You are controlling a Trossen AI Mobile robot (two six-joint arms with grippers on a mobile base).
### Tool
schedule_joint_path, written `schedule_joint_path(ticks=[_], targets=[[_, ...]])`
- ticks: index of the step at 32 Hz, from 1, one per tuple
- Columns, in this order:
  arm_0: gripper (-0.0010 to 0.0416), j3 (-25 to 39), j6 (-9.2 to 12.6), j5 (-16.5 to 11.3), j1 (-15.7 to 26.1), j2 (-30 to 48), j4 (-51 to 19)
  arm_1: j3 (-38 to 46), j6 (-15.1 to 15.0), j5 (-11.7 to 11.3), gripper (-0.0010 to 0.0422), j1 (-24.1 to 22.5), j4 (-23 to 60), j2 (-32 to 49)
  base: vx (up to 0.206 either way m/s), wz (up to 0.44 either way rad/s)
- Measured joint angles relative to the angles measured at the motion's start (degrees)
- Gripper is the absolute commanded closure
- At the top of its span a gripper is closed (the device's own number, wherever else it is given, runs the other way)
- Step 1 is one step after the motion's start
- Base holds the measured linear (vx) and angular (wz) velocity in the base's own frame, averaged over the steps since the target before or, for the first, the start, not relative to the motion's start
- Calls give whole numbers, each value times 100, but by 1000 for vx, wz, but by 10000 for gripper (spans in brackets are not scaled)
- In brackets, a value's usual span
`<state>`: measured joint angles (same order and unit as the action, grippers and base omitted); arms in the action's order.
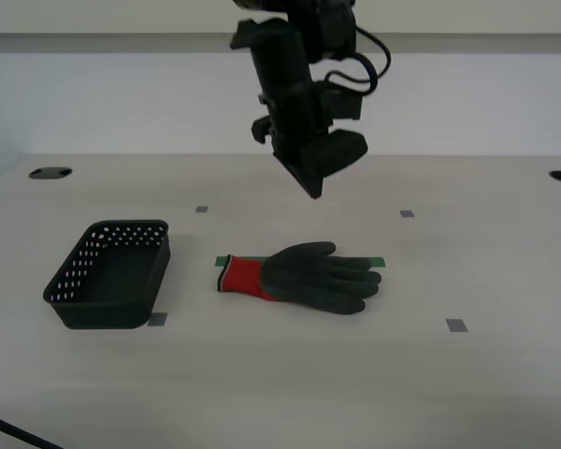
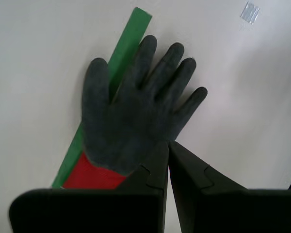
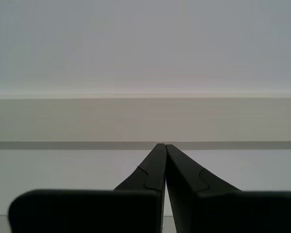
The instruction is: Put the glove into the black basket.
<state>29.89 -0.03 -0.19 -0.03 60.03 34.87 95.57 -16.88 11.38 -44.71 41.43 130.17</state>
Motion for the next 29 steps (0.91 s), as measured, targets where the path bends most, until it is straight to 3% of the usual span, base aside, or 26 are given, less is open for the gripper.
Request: schedule_joint_path(ticks=[15,20,24,29], targets=[[405,0,0,0,0,0,-101,1698,2,-11,412,-400,17,1794,0,0],[405,0,0,2,2,0,-103,2487,44,-52,407,-428,656,2520,0,0],[405,0,0,0,0,0,-105,2833,-15,-212,353,-455,990,2822,0,0],[405,0,0,0,0,2,-131,2785,-127,-505,233,-452,1012,2896,0,0]])
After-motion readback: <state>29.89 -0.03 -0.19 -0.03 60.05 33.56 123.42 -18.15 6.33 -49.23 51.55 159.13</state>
